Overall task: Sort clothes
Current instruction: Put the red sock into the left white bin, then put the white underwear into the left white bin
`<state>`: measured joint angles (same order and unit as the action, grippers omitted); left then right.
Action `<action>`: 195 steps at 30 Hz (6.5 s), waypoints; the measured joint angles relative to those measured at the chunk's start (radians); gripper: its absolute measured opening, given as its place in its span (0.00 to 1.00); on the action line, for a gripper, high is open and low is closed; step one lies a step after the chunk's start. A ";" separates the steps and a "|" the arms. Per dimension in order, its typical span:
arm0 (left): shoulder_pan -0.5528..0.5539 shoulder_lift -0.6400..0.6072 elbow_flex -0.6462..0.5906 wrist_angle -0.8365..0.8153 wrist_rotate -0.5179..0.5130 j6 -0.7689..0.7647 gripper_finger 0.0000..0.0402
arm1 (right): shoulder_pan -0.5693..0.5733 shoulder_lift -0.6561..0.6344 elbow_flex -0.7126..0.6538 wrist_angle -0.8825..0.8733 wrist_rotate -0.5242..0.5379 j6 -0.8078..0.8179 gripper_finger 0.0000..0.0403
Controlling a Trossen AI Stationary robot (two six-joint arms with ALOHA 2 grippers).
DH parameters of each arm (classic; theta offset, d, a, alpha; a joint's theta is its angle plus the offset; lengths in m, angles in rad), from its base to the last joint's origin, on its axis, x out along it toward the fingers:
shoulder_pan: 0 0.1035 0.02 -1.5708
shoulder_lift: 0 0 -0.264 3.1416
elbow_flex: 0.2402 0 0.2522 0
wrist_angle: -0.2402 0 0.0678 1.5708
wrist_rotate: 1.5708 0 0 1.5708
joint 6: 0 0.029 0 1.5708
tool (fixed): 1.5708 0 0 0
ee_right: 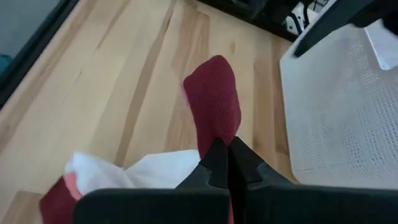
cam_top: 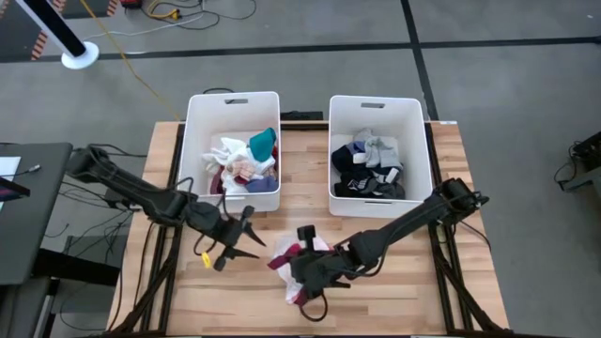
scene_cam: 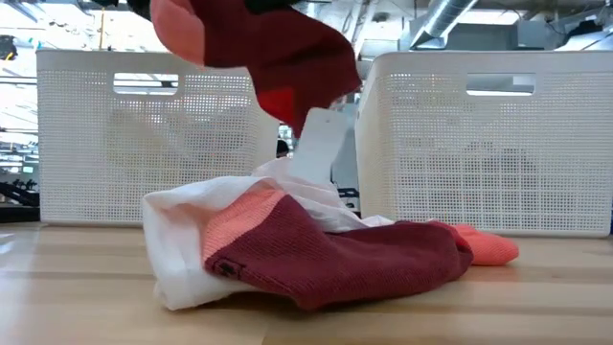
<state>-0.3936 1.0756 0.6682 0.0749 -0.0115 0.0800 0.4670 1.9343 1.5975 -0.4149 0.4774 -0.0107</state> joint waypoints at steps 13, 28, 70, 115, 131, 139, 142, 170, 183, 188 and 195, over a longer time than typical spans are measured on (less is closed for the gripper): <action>-0.020 0.129 0.000 0.103 0.005 -0.084 0.60 | -0.012 0.000 0.010 -0.038 0.000 -0.001 0.01; -0.015 0.229 0.002 0.224 -0.097 -0.074 0.35 | -0.012 0.000 0.010 -0.043 0.021 0.003 0.01; 0.119 0.205 1.064 -1.478 -0.987 0.111 0.00 | 0.067 0.002 -0.018 -0.405 0.105 0.378 0.53; 0.725 0.106 0.872 -1.387 -0.262 0.173 0.50 | 0.139 0.002 -0.017 -0.415 0.127 0.456 0.47; 0.507 -0.072 0.876 -1.227 0.078 0.105 0.50 | 0.125 0.001 -0.017 -0.424 0.126 0.445 0.47; 0.299 -0.043 0.686 -1.122 0.089 0.056 0.50 | 0.127 0.001 -0.017 -0.445 0.125 0.448 0.47; 0.223 -0.030 0.617 -1.039 0.087 0.048 0.50 | 0.127 0.001 -0.017 -0.447 0.123 0.453 0.47; -0.069 0.516 0.517 -0.629 -0.131 -0.015 0.50 | 0.163 0.001 -0.017 -0.471 0.120 0.512 0.47; 0.002 0.699 0.517 -0.513 -0.248 -0.044 0.50 | 0.188 0.001 -0.017 -0.472 0.123 0.537 0.47; 0.028 0.707 0.515 -0.470 -0.249 -0.063 0.50 | 0.190 0.001 -0.017 -0.471 0.125 0.540 0.47; 0.030 0.707 0.472 -0.381 -0.239 -0.052 0.50 | 0.201 0.000 -0.040 -0.445 0.127 0.545 0.47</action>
<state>-0.3638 1.7825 1.1406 -0.3066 -0.2501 0.0278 0.6677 1.9347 1.5575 -0.8602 0.6048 0.5339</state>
